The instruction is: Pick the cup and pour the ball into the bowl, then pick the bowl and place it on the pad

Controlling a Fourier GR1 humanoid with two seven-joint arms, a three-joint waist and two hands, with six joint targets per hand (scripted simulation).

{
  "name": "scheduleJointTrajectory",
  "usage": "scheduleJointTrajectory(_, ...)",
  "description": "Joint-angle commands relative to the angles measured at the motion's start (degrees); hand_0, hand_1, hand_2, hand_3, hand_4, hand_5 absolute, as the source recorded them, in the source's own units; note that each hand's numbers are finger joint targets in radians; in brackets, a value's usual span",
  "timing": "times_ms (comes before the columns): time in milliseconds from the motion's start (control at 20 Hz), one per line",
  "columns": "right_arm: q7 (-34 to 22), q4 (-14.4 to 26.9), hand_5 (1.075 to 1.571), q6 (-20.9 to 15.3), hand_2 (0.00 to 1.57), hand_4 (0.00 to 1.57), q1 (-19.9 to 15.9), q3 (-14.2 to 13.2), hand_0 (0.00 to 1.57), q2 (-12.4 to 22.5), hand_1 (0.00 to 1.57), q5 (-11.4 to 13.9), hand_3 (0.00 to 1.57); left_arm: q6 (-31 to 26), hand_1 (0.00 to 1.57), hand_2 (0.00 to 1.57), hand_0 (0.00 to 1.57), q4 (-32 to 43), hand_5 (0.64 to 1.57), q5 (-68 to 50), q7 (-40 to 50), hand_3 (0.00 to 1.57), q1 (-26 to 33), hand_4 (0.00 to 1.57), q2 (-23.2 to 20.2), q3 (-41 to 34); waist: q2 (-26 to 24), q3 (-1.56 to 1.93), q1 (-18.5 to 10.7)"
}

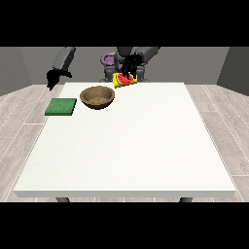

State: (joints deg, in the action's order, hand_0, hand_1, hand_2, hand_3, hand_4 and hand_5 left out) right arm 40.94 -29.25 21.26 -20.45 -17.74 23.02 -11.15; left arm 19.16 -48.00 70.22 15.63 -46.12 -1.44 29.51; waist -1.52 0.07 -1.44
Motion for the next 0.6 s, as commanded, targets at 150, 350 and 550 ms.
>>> scheduleJointTrajectory(150,4.62,3.62,1.536,2.58,0.26,0.40,0.43,-1.30,0.00,2.20,0.00,-0.26,0.35,-10.07,0.00,1.57,0.00,-7.24,1.522,7.09,6.39,1.57,-4.25,0.51,1.40,7.31,1.76,0.02,-1.91)
scheduleJointTrajectory(350,3.63,3.03,1.533,3.73,0.19,0.41,1.30,-0.41,0.00,1.90,0.00,-0.18,0.35,-14.79,0.00,1.57,0.00,-9.10,1.529,8.29,6.23,1.57,-3.97,0.58,1.41,7.16,0.43,-0.02,0.19)
scheduleJointTrajectory(550,0.42,0.86,1.530,1.23,0.18,0.43,-2.74,-0.09,0.00,1.41,0.00,-0.59,0.30,-16.49,0.00,1.57,0.00,-8.98,1.538,10.74,4.67,1.57,-3.87,0.62,1.42,6.74,1.63,-0.05,1.15)
